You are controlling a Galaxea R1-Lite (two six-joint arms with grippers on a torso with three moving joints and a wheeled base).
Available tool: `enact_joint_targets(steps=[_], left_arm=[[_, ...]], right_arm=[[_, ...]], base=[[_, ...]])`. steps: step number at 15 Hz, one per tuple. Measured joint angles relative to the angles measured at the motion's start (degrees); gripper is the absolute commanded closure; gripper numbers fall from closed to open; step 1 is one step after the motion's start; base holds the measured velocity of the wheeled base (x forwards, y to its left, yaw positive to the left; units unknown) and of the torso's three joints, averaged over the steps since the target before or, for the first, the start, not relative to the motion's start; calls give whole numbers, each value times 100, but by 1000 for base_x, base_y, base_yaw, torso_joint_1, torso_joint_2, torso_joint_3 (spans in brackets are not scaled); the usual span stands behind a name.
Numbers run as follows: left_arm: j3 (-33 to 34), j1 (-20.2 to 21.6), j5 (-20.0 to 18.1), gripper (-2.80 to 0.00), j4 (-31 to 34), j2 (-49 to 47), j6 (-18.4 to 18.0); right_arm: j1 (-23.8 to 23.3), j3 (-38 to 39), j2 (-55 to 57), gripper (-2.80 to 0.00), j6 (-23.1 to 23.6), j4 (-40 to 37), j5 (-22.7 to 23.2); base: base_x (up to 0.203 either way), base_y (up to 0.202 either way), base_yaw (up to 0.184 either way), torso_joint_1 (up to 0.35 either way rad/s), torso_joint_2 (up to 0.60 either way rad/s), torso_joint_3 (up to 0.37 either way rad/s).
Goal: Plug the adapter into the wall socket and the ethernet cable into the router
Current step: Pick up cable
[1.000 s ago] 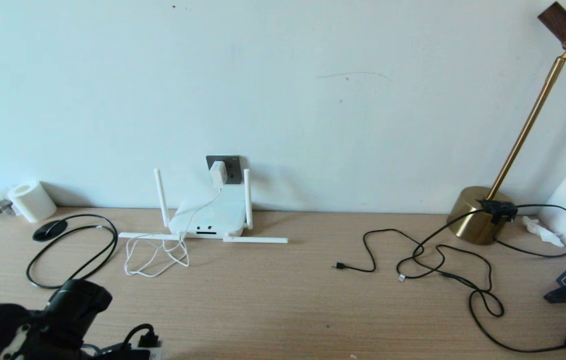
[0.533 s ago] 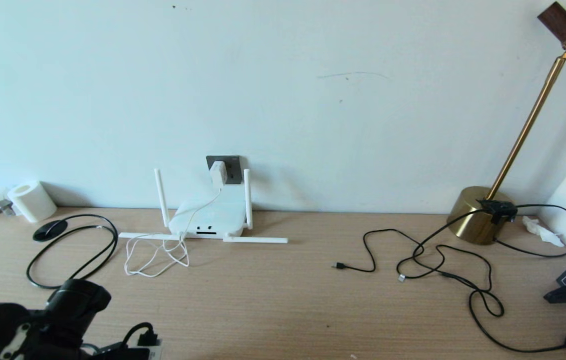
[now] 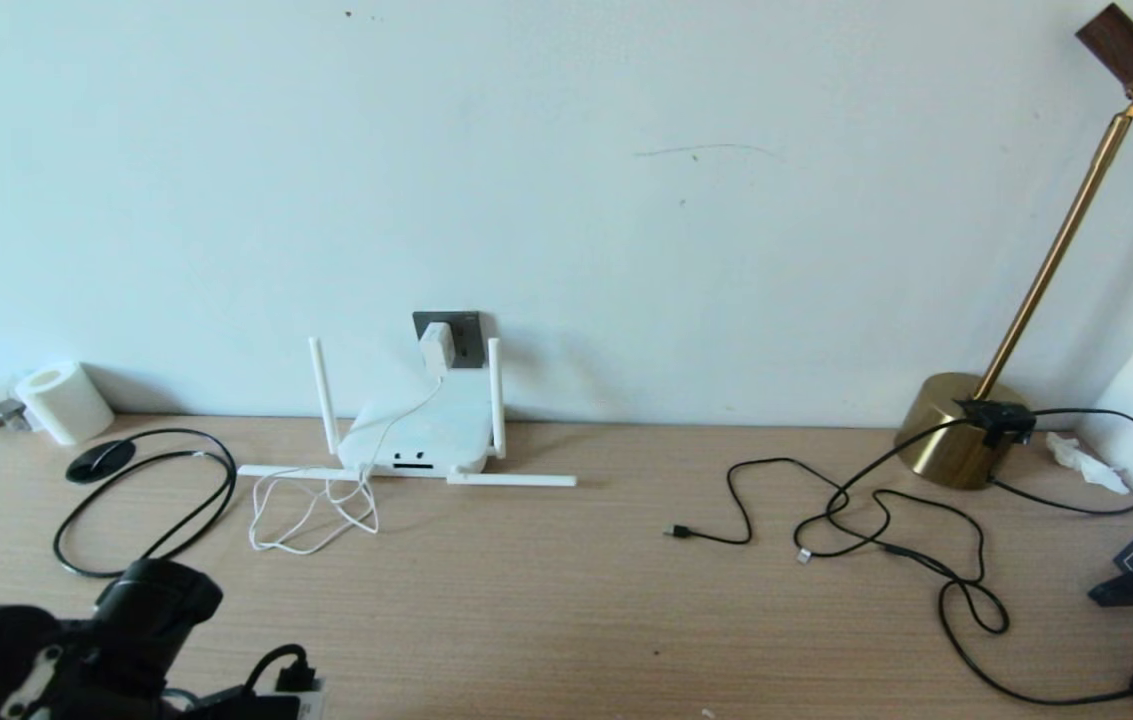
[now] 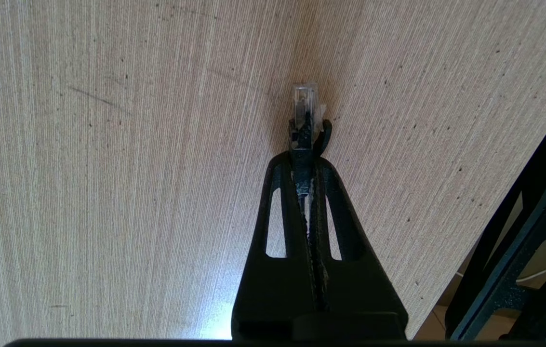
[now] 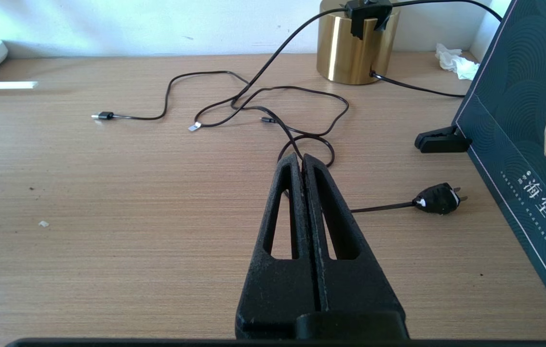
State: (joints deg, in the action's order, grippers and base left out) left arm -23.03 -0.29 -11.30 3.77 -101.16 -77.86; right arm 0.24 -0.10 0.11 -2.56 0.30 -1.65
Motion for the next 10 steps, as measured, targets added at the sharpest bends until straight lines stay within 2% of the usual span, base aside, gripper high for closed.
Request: enact_joint_targets(steps=[4, 7, 10], left_arm=[[-44, -59, -115, 0, 16, 159, -23], [-858, -261, -504, 0, -138, 418, -30], [-2061, -700, -607, 0, -149, 571, 157]], right_arm=[[0, 0, 0, 0, 0, 0, -1], [2, 0, 0, 0, 3, 0, -1], [-2, 0, 0, 0, 1, 0, 0]], base=[[0, 0, 0, 0, 0, 0], [0, 0, 0, 0, 0, 0], [0, 0, 0, 0, 0, 0]])
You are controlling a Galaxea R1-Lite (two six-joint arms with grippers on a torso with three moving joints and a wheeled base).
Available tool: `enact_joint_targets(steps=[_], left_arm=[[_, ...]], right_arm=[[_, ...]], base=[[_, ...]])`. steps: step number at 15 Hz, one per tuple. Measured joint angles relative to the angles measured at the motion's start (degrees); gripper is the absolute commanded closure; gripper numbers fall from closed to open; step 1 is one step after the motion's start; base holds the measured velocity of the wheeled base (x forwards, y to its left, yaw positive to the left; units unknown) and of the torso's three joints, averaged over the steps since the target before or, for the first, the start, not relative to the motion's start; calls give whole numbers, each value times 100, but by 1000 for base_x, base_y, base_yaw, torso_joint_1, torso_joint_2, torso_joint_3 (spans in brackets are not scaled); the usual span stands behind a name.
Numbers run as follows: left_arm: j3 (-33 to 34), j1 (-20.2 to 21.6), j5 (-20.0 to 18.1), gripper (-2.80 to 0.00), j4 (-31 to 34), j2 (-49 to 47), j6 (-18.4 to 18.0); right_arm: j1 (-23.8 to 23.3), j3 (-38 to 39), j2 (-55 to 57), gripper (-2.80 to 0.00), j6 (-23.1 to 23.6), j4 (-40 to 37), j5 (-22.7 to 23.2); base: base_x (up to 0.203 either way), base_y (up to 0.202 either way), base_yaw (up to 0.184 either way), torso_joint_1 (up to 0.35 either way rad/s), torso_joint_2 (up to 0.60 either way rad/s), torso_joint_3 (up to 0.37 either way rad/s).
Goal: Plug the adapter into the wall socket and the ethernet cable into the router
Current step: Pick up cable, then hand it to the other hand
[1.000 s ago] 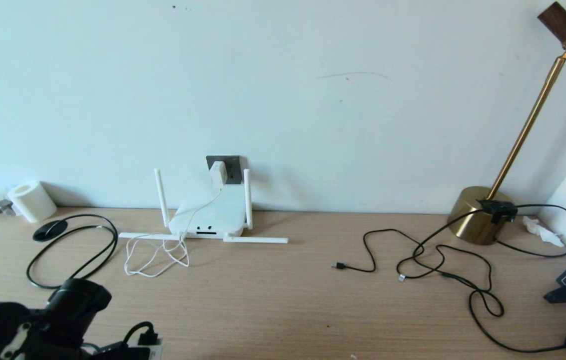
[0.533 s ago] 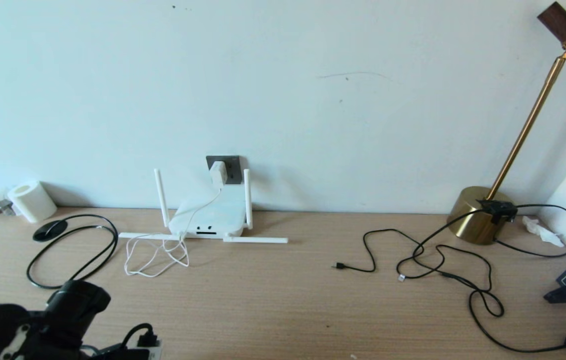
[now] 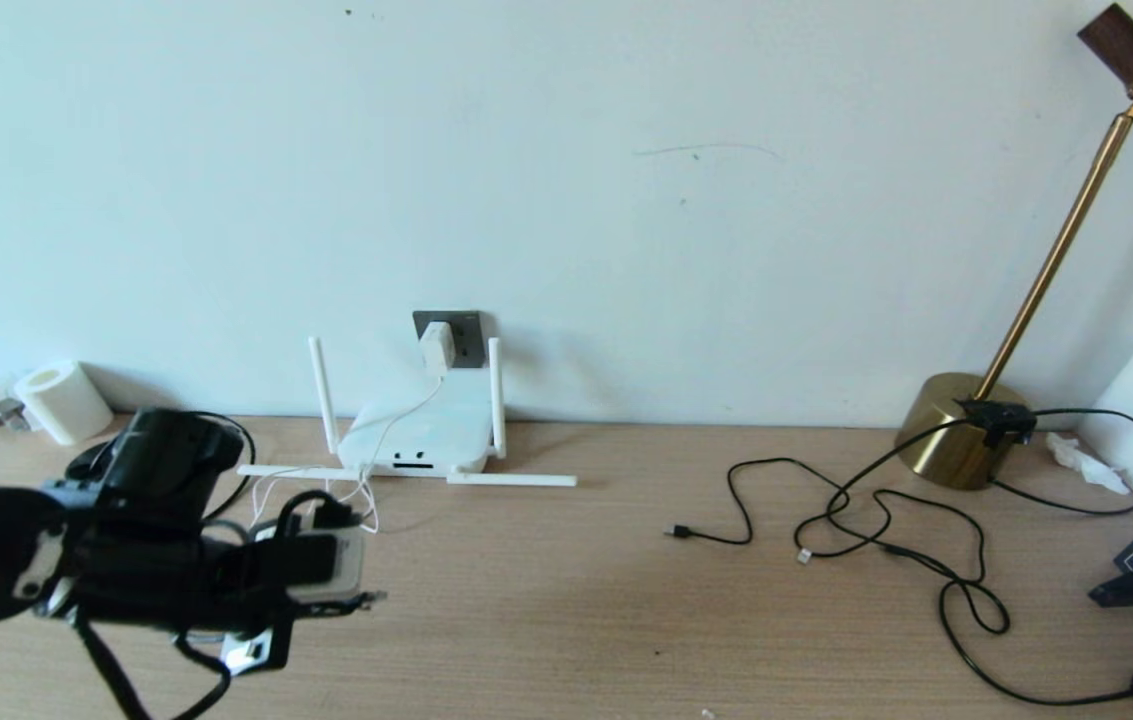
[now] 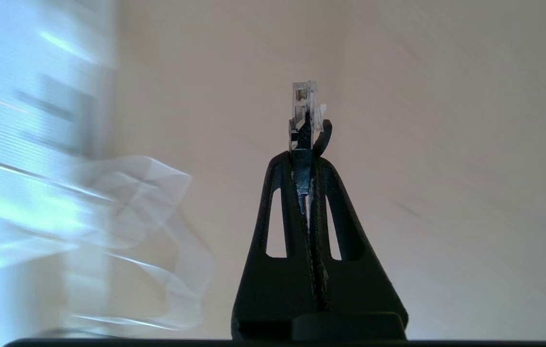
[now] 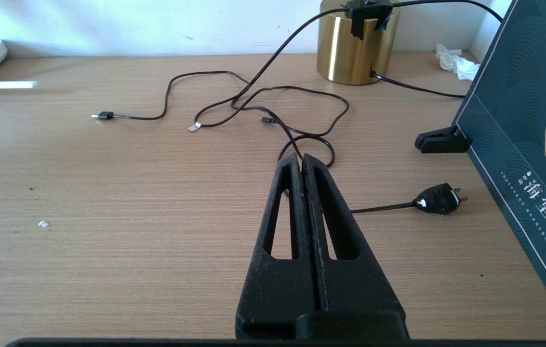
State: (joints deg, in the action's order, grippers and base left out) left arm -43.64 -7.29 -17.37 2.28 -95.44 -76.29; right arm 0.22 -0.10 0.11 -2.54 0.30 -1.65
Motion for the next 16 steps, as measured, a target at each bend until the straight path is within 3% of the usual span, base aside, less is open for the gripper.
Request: enact_joint_targets(steps=[2, 5, 8, 11, 14, 16], left_arm=[[-860, -435, -10, 0, -9, 13, 299], [-2214, -1214, 75, 0, -164, -186, 1139], [-2995, -2073, 468, 0, -837, -517, 1999], [-3257, -2773, 1214, 0, -1101, -714, 2160], [-3571, -3268, 2254, 0, -1126, -838, 2133], [-3617, -3566, 2628, 0, -1167, -866, 2036]], right_arm=[[2, 0, 0, 0, 2, 2, 0], [7, 0, -1, 0, 173, -4, 20], [5, 7, -1, 0, 48, 10, 2], [5, 10, -1, 0, 339, 11, 79], [7, 10, -1, 0, 507, -9, 189], [7, 5, -4, 0, 519, -12, 205]], base=[[0, 0, 0, 0, 0, 0], [0, 0, 0, 0, 0, 0], [0, 0, 0, 0, 0, 0], [0, 0, 0, 0, 0, 0], [0, 0, 0, 0, 0, 0], [0, 0, 0, 0, 0, 0]])
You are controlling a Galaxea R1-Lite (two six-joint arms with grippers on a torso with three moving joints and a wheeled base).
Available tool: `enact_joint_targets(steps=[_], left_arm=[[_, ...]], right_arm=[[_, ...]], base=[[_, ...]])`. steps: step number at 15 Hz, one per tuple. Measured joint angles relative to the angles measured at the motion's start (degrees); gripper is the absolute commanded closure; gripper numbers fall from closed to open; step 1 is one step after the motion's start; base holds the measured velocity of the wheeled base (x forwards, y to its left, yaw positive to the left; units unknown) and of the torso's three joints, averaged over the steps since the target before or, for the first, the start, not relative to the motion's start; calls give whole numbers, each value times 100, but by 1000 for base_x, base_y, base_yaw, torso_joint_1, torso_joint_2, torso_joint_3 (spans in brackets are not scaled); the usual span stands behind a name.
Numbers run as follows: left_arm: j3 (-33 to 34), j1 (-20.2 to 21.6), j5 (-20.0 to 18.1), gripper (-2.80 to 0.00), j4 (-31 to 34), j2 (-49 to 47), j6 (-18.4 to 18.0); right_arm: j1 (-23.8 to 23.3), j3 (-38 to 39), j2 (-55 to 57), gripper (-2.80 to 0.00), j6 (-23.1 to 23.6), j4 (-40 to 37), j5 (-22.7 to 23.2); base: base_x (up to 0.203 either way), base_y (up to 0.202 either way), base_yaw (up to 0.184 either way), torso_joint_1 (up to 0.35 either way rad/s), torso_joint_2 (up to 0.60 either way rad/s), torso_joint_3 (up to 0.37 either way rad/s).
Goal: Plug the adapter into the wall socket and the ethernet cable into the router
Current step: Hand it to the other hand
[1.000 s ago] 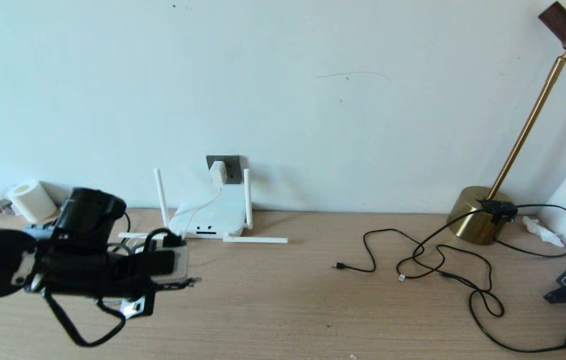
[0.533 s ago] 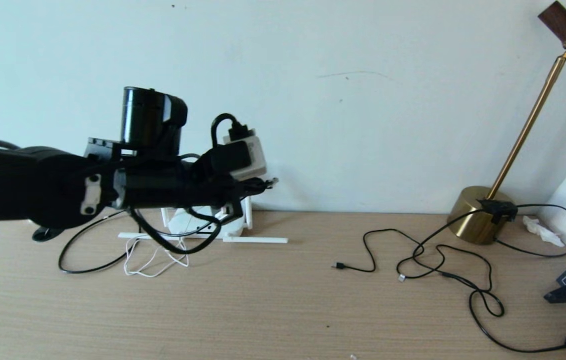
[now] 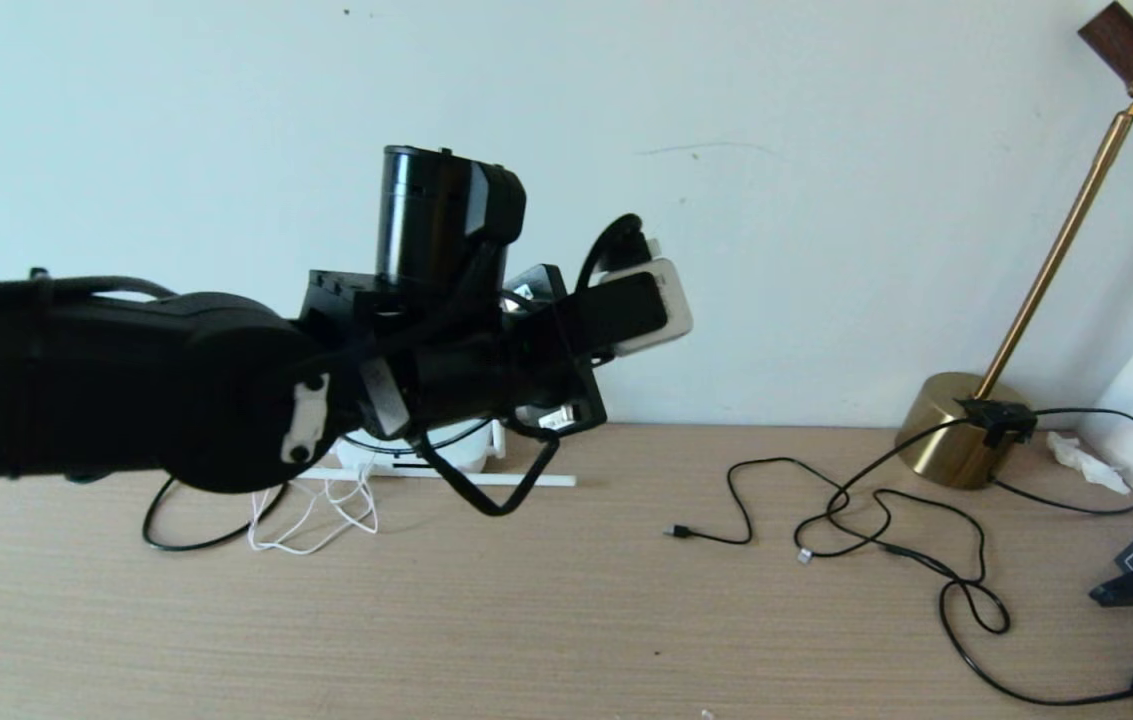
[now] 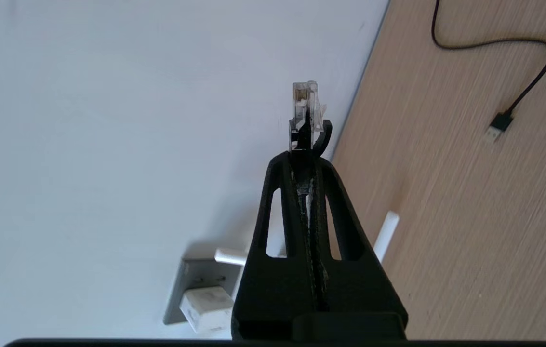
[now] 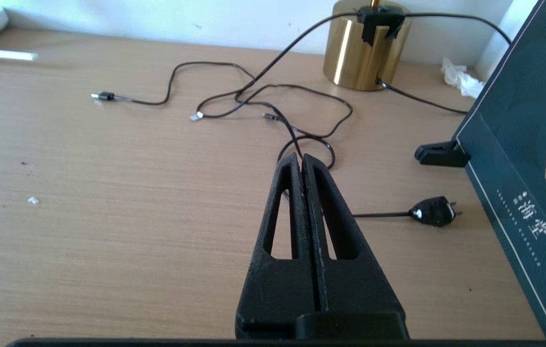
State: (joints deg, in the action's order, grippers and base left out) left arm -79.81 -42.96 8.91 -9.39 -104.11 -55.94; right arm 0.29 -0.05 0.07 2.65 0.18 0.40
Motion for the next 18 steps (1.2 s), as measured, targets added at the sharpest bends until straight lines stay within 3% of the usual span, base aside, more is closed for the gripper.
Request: enact_joint_targets(steps=[2, 5, 9, 12, 13, 18], left_arm=[[173, -204, 124, 0, -417, -17, -160], [690, -345, 30, 0, -1212, 4, -291], [1025, -581, -730, 0, -860, 353, -186], [1374, -701, -896, 0, -773, 612, -282], [1433, -785, -886, 0, -777, 639, -331], [1266, -1210, -679, 0, -751, 413, -357]], right_arm=[[0, -172, 2, 0, -208, 143, 82], [0, -1075, 332, 0, -1339, -184, 698], [11, -2093, 1906, 0, -2388, -660, 2251], [15, -2826, 3085, 0, -2956, -688, 3398], [22, -2983, 3352, -280, -3078, -624, 3625], [37, -3222, 3981, -280, -3147, -604, 4690]], base=[[0, 0, 0, 0, 0, 0], [0, 0, 0, 0, 0, 0], [0, 0, 0, 0, 0, 0], [0, 0, 0, 0, 0, 0], [0, 0, 0, 0, 0, 0], [0, 0, 0, 0, 0, 0]])
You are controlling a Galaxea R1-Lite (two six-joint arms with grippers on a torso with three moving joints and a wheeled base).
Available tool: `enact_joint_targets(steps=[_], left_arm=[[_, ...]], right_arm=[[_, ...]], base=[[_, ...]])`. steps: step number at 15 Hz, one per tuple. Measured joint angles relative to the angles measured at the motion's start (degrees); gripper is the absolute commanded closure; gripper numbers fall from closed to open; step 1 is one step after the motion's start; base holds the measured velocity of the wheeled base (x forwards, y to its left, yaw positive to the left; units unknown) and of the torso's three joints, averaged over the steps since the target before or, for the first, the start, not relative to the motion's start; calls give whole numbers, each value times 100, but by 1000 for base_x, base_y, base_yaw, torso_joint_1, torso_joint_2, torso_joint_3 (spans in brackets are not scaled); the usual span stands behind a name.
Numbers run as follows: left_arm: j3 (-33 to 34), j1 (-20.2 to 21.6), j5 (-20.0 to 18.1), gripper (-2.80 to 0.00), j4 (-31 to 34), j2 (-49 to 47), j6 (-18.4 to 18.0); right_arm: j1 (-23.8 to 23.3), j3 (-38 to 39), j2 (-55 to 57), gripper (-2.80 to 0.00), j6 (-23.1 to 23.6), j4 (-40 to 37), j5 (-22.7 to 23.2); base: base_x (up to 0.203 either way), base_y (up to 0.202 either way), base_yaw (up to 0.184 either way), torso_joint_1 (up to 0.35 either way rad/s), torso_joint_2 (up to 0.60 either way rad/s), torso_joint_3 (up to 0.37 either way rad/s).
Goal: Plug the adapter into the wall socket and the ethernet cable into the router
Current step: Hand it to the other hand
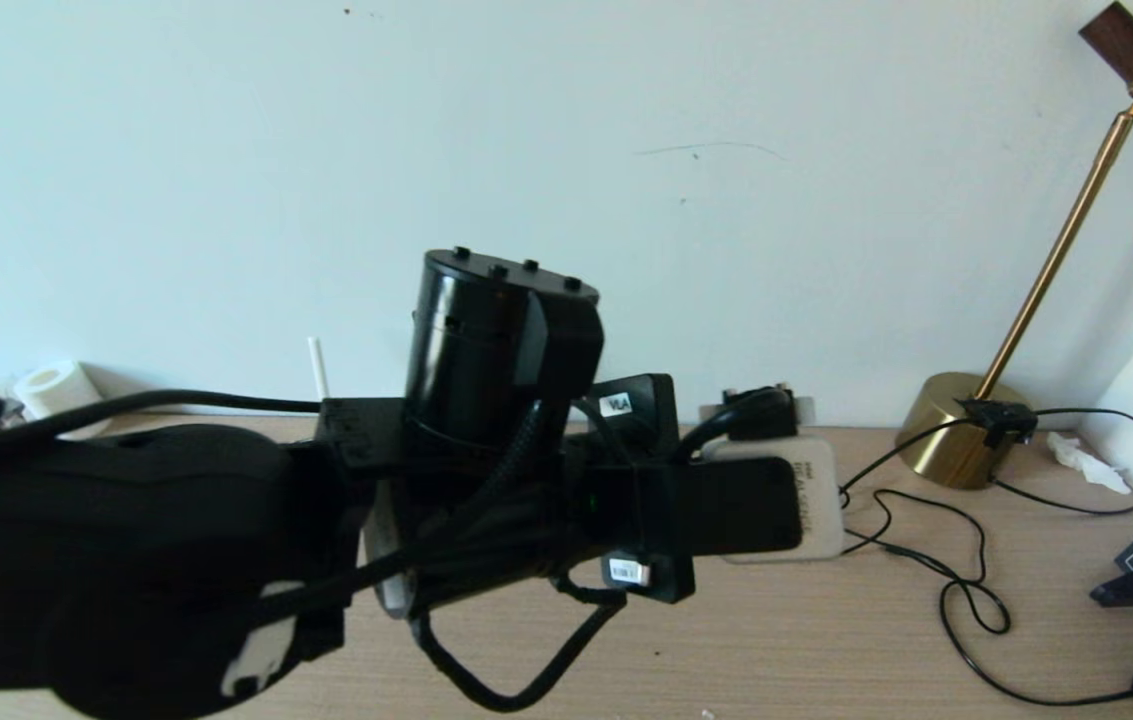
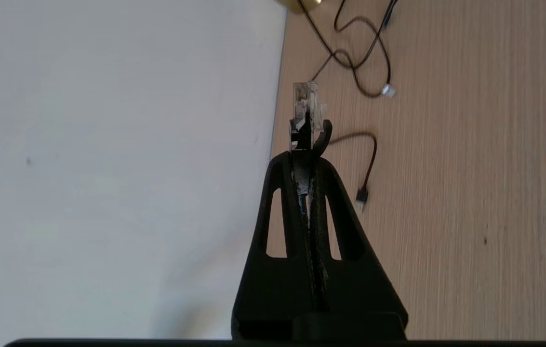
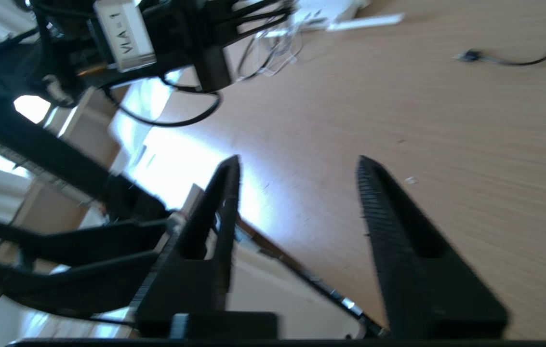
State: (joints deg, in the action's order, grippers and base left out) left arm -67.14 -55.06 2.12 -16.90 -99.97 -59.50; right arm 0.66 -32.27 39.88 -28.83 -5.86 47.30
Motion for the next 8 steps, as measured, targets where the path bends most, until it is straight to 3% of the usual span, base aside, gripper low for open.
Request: enact_joint_targets(steps=[4, 8], left_arm=[[-427, -32, 216, 0, 121, -336, 11], [-1008, 8, 221, 0, 1408, -394, 13]], right_arm=[[2, -13, 634, -280, 45, 650, 160], [116, -75, 1605, -280, 39, 1698, 139]], base=[[0, 0, 0, 0, 0, 0], [0, 0, 0, 0, 0, 0]])
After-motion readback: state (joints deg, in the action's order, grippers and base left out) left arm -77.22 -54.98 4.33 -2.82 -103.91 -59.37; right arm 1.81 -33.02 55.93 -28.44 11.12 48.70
